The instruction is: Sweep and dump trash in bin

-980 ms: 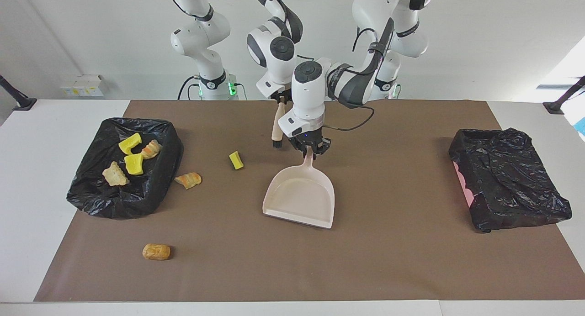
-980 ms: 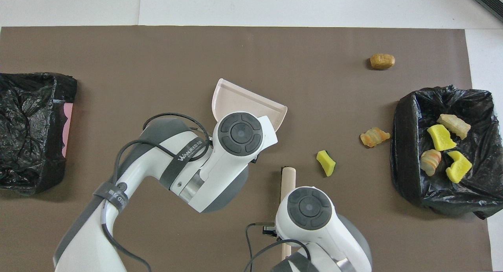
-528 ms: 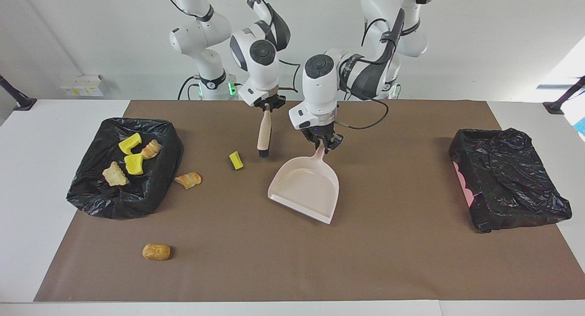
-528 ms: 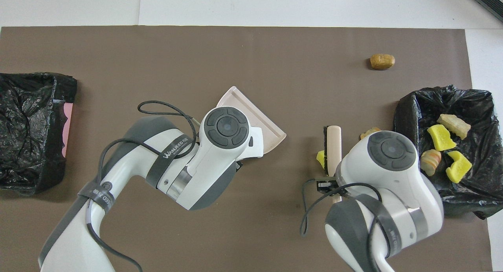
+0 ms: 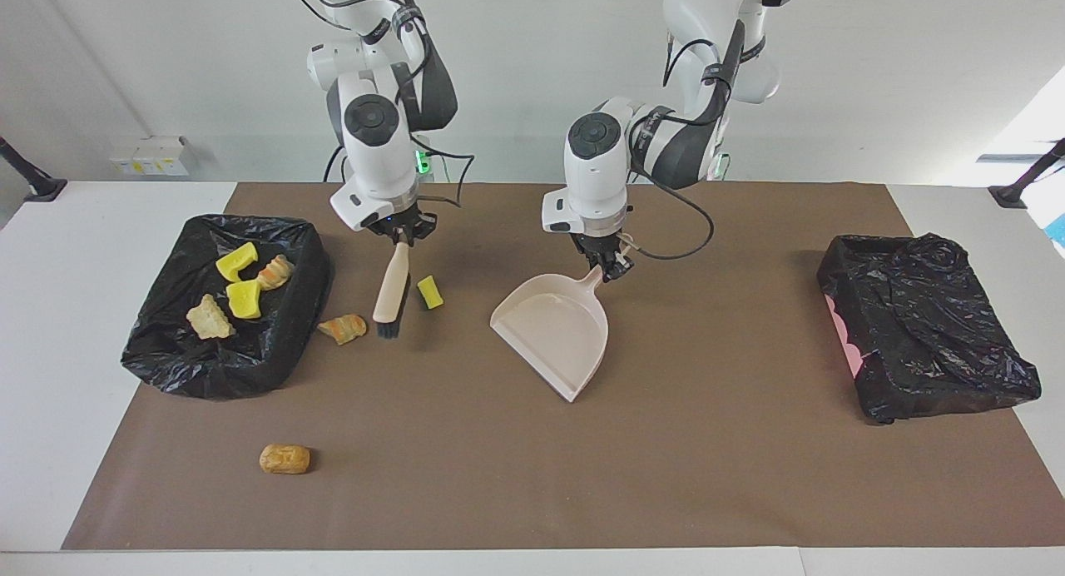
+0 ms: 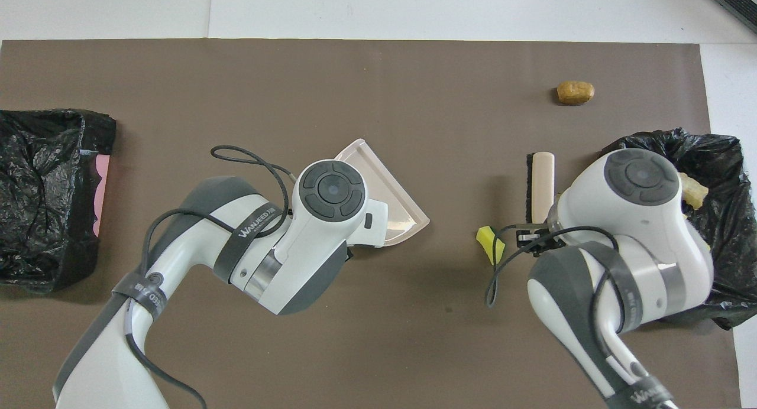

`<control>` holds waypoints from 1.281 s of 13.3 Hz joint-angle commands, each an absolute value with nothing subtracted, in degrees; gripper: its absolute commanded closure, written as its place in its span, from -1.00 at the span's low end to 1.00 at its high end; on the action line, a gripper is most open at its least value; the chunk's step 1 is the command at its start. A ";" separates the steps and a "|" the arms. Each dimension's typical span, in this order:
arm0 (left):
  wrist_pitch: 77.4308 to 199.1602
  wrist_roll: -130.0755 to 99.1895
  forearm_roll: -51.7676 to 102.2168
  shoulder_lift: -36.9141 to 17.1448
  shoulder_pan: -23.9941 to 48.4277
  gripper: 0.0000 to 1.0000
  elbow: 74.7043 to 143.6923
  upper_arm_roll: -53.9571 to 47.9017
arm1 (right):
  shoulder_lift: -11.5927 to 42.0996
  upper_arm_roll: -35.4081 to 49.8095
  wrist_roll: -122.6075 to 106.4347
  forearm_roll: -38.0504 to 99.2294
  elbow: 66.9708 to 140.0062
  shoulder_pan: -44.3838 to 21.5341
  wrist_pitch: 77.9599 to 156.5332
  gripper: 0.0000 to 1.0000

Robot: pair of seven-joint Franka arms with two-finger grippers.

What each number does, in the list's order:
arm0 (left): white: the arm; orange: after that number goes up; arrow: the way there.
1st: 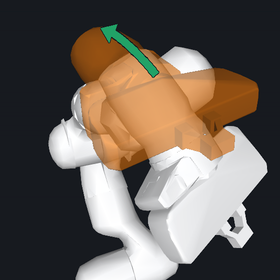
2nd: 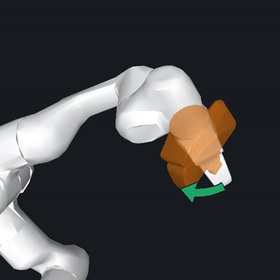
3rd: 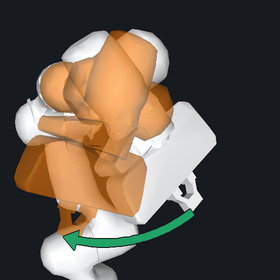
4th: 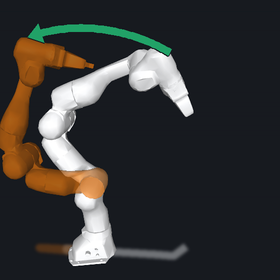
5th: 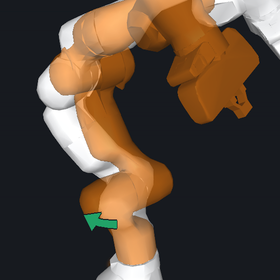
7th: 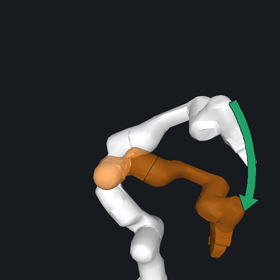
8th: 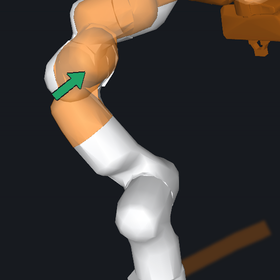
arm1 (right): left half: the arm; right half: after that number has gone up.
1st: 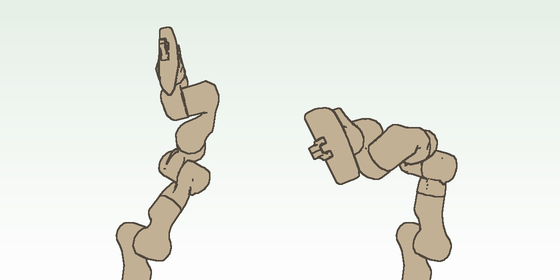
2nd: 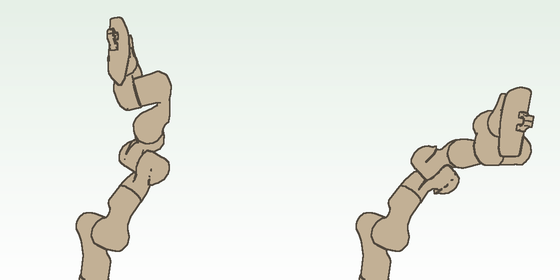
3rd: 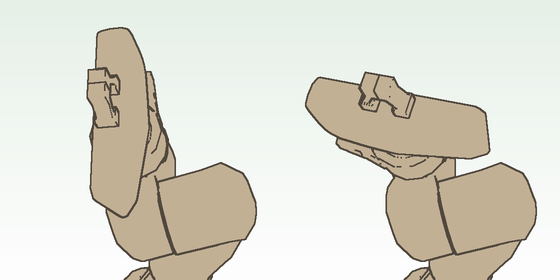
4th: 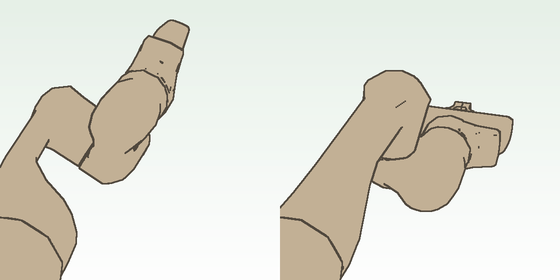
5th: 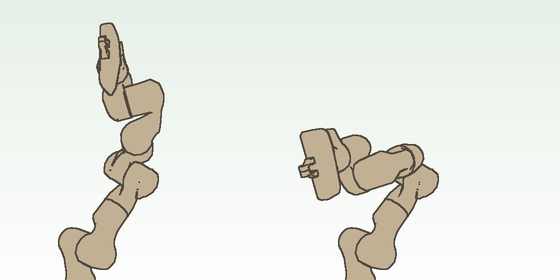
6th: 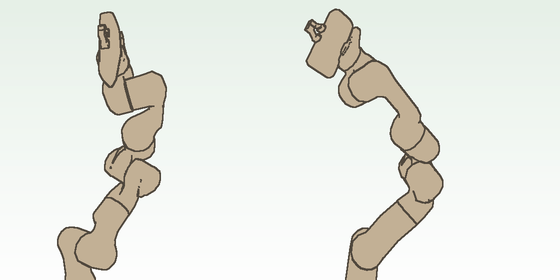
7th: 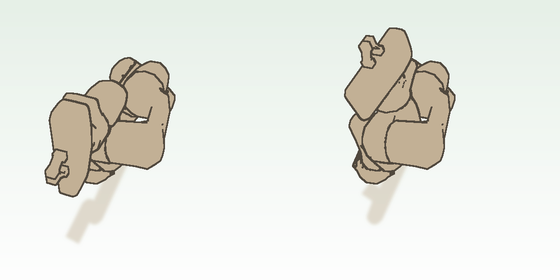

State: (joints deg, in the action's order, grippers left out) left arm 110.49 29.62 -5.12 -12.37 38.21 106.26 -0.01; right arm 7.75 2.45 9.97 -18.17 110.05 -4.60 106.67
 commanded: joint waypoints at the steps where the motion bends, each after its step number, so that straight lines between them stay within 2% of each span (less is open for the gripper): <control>1: 114.33 37.40 -5.71 -8.36 38.32 1.00 113.01 0.09 | 13.08 3.16 4.24 -22.66 100.49 -2.20 104.41 1.00; 4: 117.24 42.01 -5.71 -6.16 38.06 1.00 117.85 0.09 | 18.09 3.16 -0.07 -29.51 93.36 -1.32 104.06 1.00; 8: 117.86 42.01 -5.71 -5.89 37.79 1.00 118.56 0.09 | 23.72 3.08 -9.21 -34.52 86.32 -0.10 105.29 1.00; 14: 118.04 41.84 -5.54 -5.80 37.88 1.00 118.83 0.09 | 28.55 3.08 -21.78 -42.79 84.47 2.81 115.13 1.00; 17: 118.21 41.75 -5.54 -5.71 37.79 1.00 118.83 0.09 | 34.43 3.08 -31.07 -43.07 76.67 3.95 117.33 1.00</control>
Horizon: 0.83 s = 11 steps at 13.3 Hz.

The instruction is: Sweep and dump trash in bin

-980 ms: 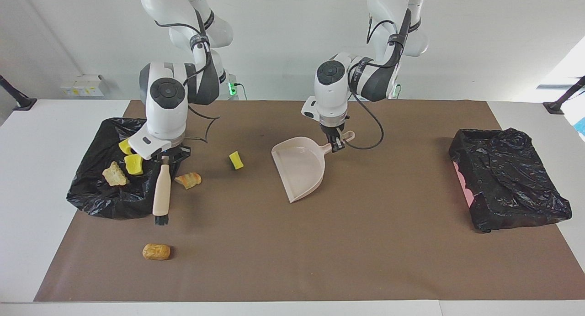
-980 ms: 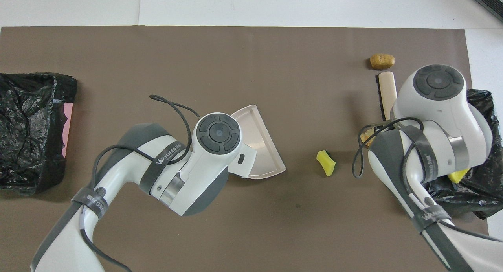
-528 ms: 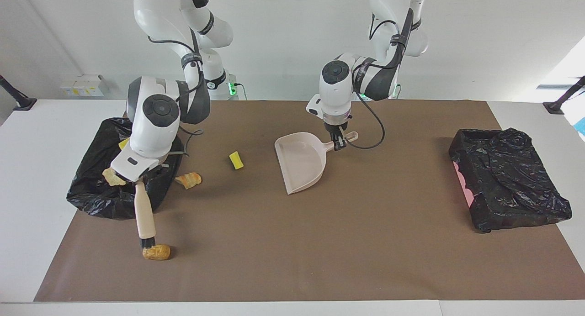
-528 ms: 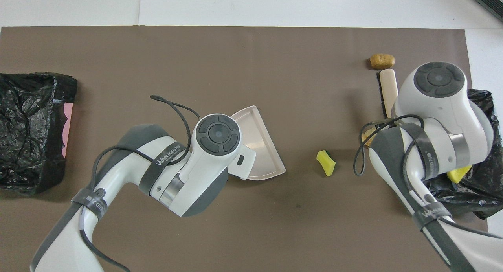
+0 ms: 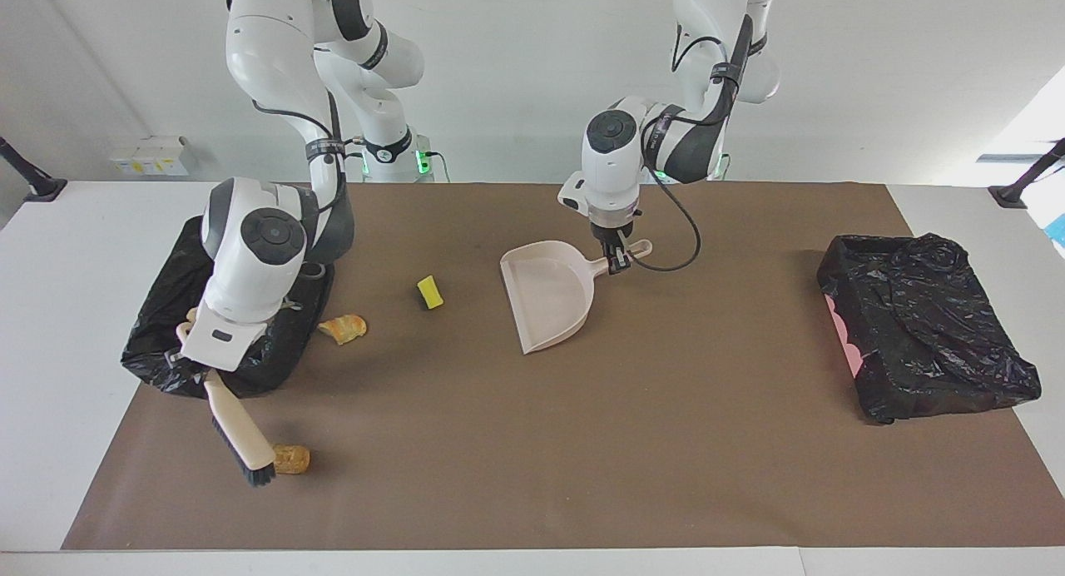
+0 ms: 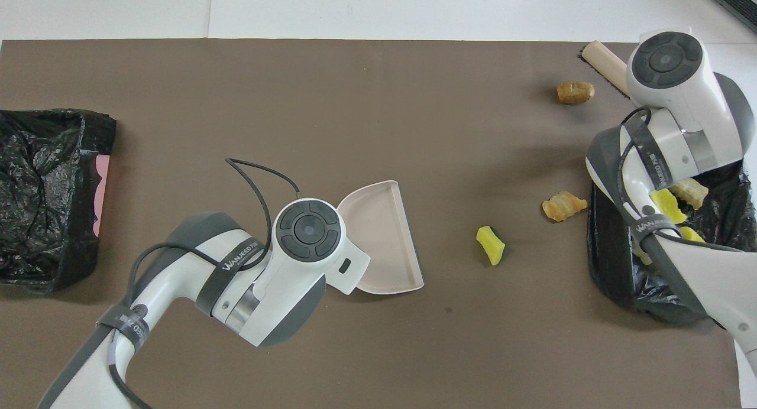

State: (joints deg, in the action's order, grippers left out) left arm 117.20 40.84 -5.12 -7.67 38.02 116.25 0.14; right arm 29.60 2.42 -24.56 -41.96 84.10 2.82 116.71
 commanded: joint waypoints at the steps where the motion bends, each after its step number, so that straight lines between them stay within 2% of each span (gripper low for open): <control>1: 118.21 41.84 -5.54 -5.80 37.71 1.00 118.92 0.09 | 35.67 3.08 -34.51 -43.07 74.99 4.22 118.38 1.00; 7: 118.56 41.75 -5.54 -5.54 37.79 1.00 119.27 0.09 | 40.24 2.90 -38.06 -47.28 74.27 6.68 125.85 1.00; 11: 118.74 41.75 -5.54 -5.45 37.79 1.00 119.36 0.09 | 40.17 3.77 -38.93 -46.15 74.27 5.89 121.93 1.00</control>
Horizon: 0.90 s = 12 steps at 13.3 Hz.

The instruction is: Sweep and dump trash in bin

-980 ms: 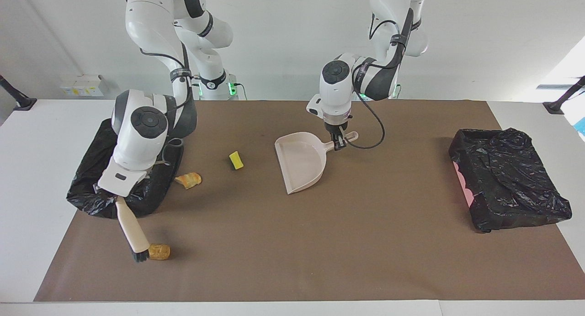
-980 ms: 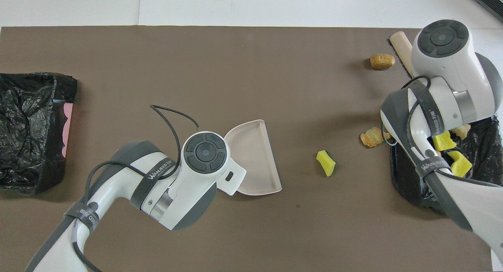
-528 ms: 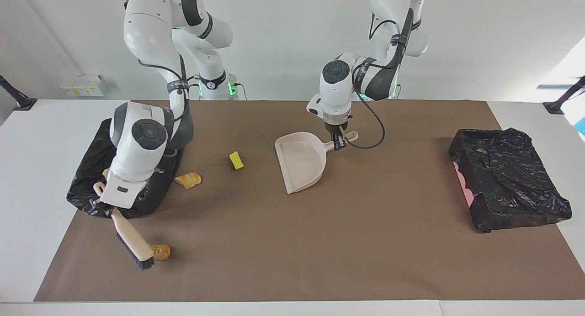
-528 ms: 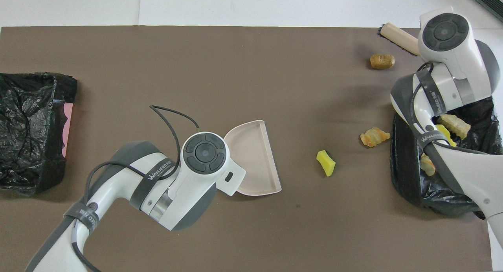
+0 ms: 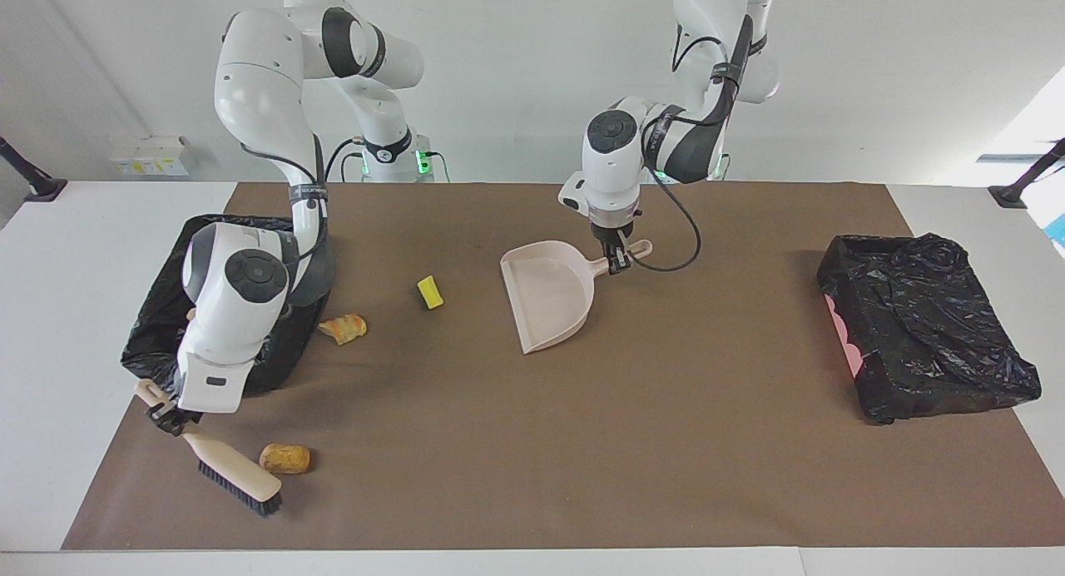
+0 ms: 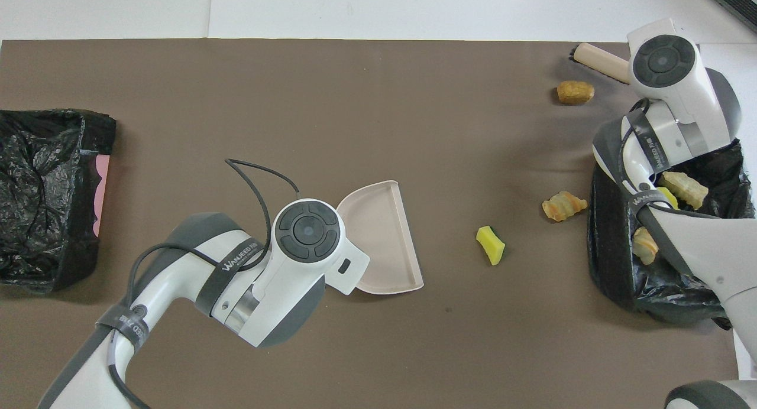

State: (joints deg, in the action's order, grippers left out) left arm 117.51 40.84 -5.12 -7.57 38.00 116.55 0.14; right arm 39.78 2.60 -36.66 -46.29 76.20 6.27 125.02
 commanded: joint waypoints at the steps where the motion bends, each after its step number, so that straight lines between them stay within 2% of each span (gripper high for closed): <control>1: 118.74 41.75 -5.54 -5.45 37.79 1.00 119.36 0.09 | 39.99 4.56 -39.11 -45.62 74.44 5.63 120.86 1.00; 3: 118.74 41.66 -5.54 -5.45 37.79 1.00 119.36 0.09 | 39.73 7.28 -40.86 -42.73 75.14 5.54 120.50 1.00; 7: 118.65 41.66 -5.54 -5.45 37.79 1.00 119.36 0.09 | 39.64 11.94 -41.31 -40.26 74.79 3.52 113.65 1.00; 10: 118.65 41.66 -5.54 -5.36 37.79 1.00 119.36 0.09 | 39.55 12.57 -40.96 -33.15 75.06 2.64 111.71 1.00; 12: 118.65 41.66 -5.54 -5.36 37.71 1.00 119.36 0.09 | 39.12 12.57 -37.38 -31.03 75.32 -0.51 111.36 1.00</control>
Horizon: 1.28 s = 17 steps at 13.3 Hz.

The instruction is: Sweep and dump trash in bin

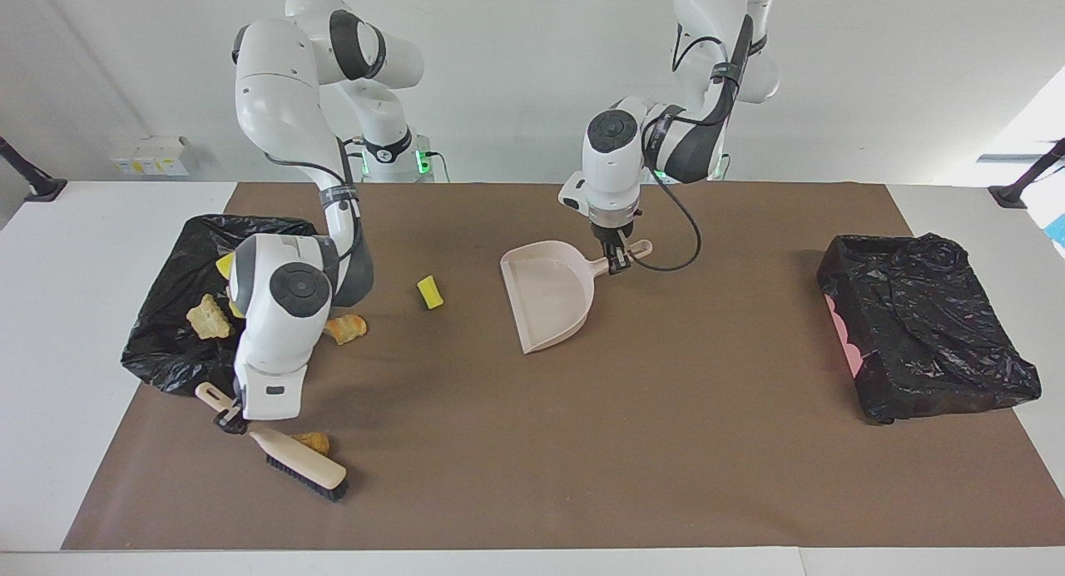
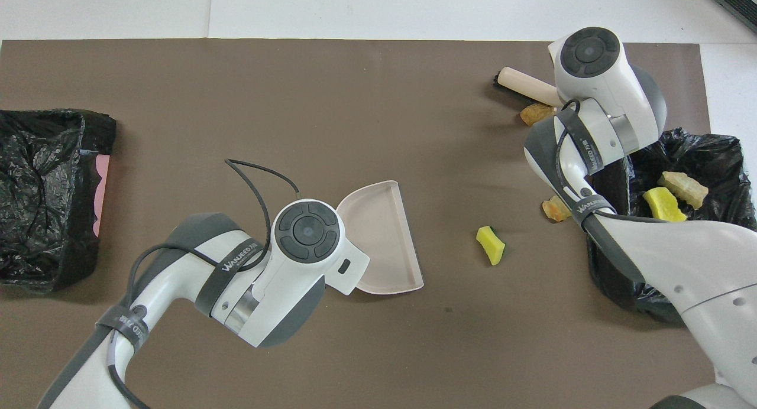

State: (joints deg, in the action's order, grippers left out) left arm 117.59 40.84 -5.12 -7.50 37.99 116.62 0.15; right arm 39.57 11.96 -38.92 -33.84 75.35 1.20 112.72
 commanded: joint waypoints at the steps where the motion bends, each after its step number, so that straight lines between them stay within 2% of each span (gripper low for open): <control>1: 118.65 41.66 -5.54 -5.36 37.79 1.00 119.36 0.09 | 38.50 12.57 -34.48 -30.59 76.02 -1.48 109.70 1.00; 6: 118.74 41.66 -5.54 -5.36 37.79 1.00 119.36 0.09 | 34.91 12.57 -27.26 -21.81 78.39 -5.01 101.88 1.00; 9: 118.83 41.66 -5.54 -5.36 37.71 1.00 119.36 0.09 | 29.55 12.66 -20.16 -20.22 85.40 -6.59 99.93 1.00; 10: 118.92 41.66 -5.54 -5.36 37.71 1.00 119.36 0.09 | 28.14 13.00 -17.17 -19.78 87.60 -6.59 99.93 1.00; 17: 118.92 41.66 -5.54 -5.45 37.71 1.00 119.44 0.09 | 23.56 12.66 -9.60 -20.30 87.97 -2.47 94.41 1.00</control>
